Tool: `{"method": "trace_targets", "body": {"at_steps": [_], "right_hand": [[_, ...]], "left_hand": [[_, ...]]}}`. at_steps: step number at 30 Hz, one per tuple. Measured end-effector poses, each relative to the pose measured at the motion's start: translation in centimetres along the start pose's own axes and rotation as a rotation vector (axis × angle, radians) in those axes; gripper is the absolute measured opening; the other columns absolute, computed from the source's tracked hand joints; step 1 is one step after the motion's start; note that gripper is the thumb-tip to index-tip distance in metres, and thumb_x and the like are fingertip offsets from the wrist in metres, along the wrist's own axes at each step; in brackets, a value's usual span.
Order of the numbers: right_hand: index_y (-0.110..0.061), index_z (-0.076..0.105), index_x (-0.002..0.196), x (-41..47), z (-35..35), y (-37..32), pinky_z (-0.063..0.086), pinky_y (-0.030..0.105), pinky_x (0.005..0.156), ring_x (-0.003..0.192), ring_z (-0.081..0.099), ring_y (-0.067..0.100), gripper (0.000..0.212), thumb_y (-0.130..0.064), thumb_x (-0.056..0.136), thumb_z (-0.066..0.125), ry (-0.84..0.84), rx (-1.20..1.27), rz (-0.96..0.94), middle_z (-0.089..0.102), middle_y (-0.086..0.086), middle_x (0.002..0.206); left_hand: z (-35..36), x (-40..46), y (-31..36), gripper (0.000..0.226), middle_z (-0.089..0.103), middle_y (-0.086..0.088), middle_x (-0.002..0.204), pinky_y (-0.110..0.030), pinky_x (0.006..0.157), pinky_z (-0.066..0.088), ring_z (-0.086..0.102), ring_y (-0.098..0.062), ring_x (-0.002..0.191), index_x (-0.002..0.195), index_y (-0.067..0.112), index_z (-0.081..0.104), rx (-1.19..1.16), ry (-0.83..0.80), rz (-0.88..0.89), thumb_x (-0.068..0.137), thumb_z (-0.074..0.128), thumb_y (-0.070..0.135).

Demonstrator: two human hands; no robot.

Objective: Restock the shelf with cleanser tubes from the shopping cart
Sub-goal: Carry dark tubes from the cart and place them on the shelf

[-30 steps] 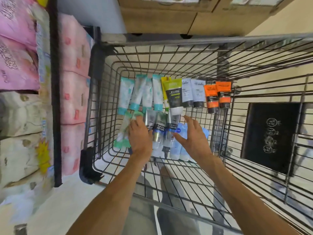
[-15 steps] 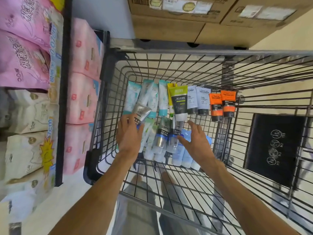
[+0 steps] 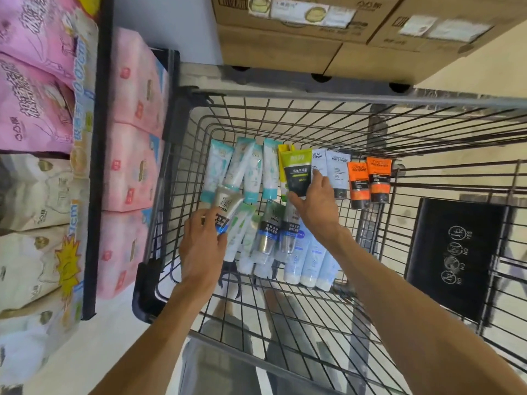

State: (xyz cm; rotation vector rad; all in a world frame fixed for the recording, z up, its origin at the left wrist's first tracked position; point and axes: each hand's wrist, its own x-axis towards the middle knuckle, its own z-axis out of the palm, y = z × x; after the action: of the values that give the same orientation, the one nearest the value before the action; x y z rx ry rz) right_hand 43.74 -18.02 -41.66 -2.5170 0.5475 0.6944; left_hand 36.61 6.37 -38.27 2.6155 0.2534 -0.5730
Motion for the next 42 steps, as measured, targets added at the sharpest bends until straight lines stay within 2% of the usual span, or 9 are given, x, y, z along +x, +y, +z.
{"method": "trace_targets", "body": {"at_steps": [6, 13, 19, 24, 27, 29, 32, 36, 42], "right_hand": [[-0.003, 0.033, 0.144, 2.2, 1.0, -1.9, 0.05, 0.05, 0.1, 0.126, 0.044, 0.036, 0.075, -0.048, 0.095, 0.067, 0.011, -0.081, 0.116, 0.044, 0.017, 0.134], [-0.004, 0.046, 0.134, -0.8, 0.6, 0.3, 0.049, 0.052, 0.101, 0.123, 0.049, 0.038, 0.068, -0.05, 0.091, 0.07, -0.051, 0.031, 0.122, 0.052, 0.018, 0.13], [-0.024, 0.05, 0.119, -7.5, -0.5, 2.3, 0.058, 0.05, 0.084, 0.1, 0.062, 0.026, 0.064, -0.064, 0.074, 0.071, 0.023, 0.297, 0.18, 0.064, 0.001, 0.108], [-0.023, 0.055, 0.106, -15.1, -5.0, 0.0, 0.06, 0.039, 0.074, 0.083, 0.07, 0.015, 0.041, -0.034, 0.081, 0.084, 0.094, 0.492, 0.196, 0.072, -0.003, 0.093], [-0.022, 0.062, 0.102, -18.7, -7.3, -1.2, 0.054, 0.028, 0.064, 0.069, 0.067, 0.007, 0.03, -0.026, 0.081, 0.084, 0.081, 0.538, 0.158, 0.073, -0.005, 0.083], [-0.02, 0.063, 0.104, -20.7, -8.0, -1.5, 0.053, 0.024, 0.06, 0.067, 0.065, 0.008, 0.041, -0.041, 0.076, 0.084, 0.087, 0.52, 0.143, 0.071, 0.0, 0.087], [-0.021, 0.06, 0.103, -21.5, -7.7, -0.6, 0.056, 0.031, 0.059, 0.072, 0.062, 0.018, 0.056, -0.064, 0.07, 0.077, 0.088, 0.453, 0.092, 0.065, 0.006, 0.092], [-0.032, 0.05, 0.109, -24.7, -11.1, -4.2, 0.057, 0.042, 0.072, 0.089, 0.064, 0.019, 0.057, -0.063, 0.069, 0.076, 0.133, 0.448, -0.065, 0.063, -0.001, 0.101], [-0.023, 0.047, 0.113, -29.0, -15.2, -9.1, 0.057, 0.042, 0.074, 0.088, 0.063, 0.017, 0.06, -0.056, 0.072, 0.077, 0.05, 0.386, -0.34, 0.062, 0.001, 0.103]], "left_hand": [[-0.6, -0.3, -0.1, 0.064, 0.051, -0.003, 0.141, -0.04, 0.096, 0.058, 0.052, -0.02, 0.128, 0.147, 0.022, 0.047, -0.044, -0.003, -0.016, 0.09, 0.077, 0.016], [-1.6, -0.5, 0.5, 0.069, 0.052, -0.004, 0.137, -0.04, 0.096, 0.057, 0.052, -0.022, 0.127, 0.149, 0.021, 0.045, -0.034, -0.016, 0.001, 0.089, 0.079, 0.017], [-4.2, -2.3, 2.2, 0.07, 0.054, -0.004, 0.137, -0.042, 0.1, 0.056, 0.056, -0.022, 0.124, 0.146, 0.019, 0.048, -0.089, 0.025, 0.031, 0.086, 0.082, 0.017], [-8.0, -5.6, 4.3, 0.07, 0.054, -0.006, 0.136, -0.045, 0.107, 0.05, 0.056, -0.026, 0.124, 0.144, 0.013, 0.047, -0.097, 0.05, 0.065, 0.084, 0.083, 0.018], [-10.8, -8.2, 5.8, 0.074, 0.052, -0.007, 0.139, -0.046, 0.11, 0.048, 0.053, -0.026, 0.13, 0.148, 0.011, 0.045, -0.152, 0.088, 0.084, 0.085, 0.083, 0.017], [-12.8, -9.9, 6.5, 0.076, 0.049, -0.006, 0.143, -0.046, 0.111, 0.047, 0.049, -0.027, 0.135, 0.151, 0.013, 0.041, -0.16, 0.101, 0.081, 0.088, 0.081, 0.021], [-15.8, -12.2, 7.2, 0.075, 0.051, -0.005, 0.138, -0.047, 0.108, 0.049, 0.052, -0.028, 0.13, 0.148, 0.015, 0.042, -0.189, 0.159, 0.094, 0.085, 0.082, 0.023], [-19.3, -15.5, 8.1, 0.075, 0.05, -0.009, 0.142, -0.041, 0.108, 0.048, 0.05, -0.027, 0.133, 0.151, 0.011, 0.043, -0.244, 0.268, 0.045, 0.087, 0.081, 0.025], [-21.7, -21.1, 7.0, 0.073, 0.053, -0.005, 0.134, -0.042, 0.104, 0.052, 0.051, -0.022, 0.126, 0.144, 0.013, 0.048, -0.352, 0.486, -0.073, 0.082, 0.086, 0.019]]}}
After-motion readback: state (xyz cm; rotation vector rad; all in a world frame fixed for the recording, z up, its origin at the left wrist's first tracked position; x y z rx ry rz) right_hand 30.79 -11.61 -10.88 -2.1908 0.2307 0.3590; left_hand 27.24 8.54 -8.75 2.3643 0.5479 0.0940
